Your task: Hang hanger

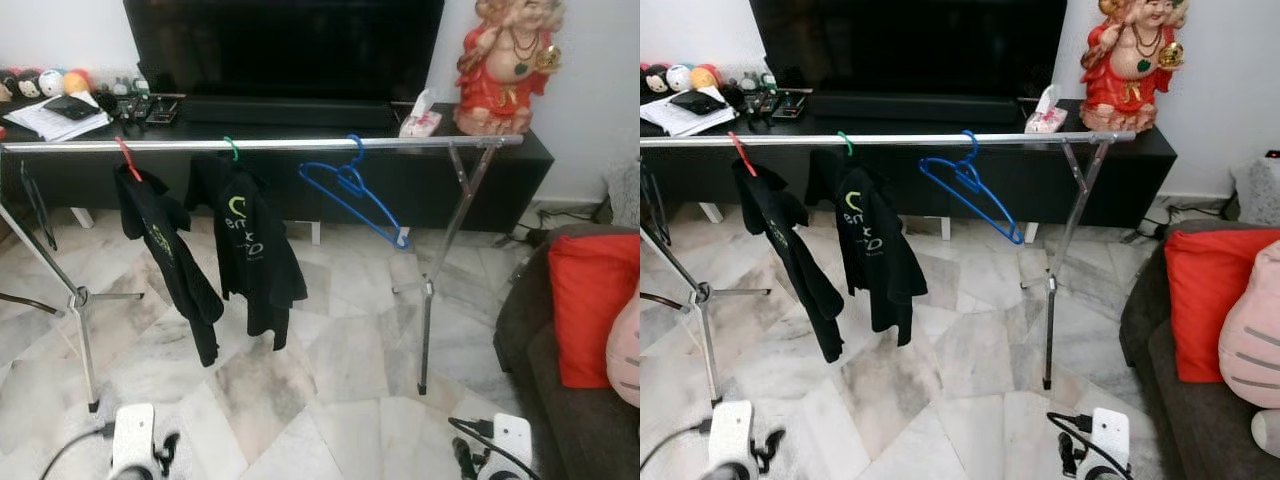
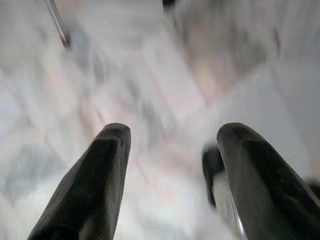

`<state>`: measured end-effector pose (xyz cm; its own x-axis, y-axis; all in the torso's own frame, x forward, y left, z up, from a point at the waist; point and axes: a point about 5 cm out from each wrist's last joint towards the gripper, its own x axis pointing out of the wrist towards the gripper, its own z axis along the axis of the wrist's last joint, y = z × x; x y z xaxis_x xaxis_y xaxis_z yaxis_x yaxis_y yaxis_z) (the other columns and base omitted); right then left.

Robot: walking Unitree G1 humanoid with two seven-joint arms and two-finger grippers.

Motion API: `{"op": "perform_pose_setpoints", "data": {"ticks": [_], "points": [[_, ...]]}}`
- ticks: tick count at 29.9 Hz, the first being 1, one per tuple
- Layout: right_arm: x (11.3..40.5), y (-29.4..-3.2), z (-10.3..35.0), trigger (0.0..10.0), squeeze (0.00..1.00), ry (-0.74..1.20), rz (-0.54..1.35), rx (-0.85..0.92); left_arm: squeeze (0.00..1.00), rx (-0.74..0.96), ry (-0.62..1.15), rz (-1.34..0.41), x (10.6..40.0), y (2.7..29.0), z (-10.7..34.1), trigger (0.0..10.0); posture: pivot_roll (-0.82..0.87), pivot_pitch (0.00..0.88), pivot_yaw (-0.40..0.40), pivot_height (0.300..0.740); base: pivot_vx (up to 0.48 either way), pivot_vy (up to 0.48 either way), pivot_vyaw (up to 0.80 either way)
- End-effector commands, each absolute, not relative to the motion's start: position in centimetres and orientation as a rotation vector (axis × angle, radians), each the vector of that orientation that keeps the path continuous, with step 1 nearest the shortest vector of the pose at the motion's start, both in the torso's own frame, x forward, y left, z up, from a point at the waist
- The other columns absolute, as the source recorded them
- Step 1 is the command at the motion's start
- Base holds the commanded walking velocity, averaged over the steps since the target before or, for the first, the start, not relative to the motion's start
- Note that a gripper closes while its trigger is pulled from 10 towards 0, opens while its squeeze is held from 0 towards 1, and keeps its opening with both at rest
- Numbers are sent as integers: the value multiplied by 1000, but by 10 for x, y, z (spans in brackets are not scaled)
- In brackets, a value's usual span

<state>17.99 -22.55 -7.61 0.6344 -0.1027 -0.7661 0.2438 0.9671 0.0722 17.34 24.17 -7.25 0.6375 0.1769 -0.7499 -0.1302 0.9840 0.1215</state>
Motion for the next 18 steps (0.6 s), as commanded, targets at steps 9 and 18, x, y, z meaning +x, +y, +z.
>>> {"op": "perform_pose_setpoints", "data": {"ticks": [9, 18], "points": [[161, -224, -87, 10000, 0, 980, -177, 160, 0, 88, 972, 95, 168, 222, -84, 10000, -67, 0, -20, 740, 0, 62, 0], [170, -224, -84, 10000, 0, 962, -219, 196, 0, 97, 976, 101, 167, 222, -85, 10000, -41, 0, -15, 740, 0, 293, 0]]}}
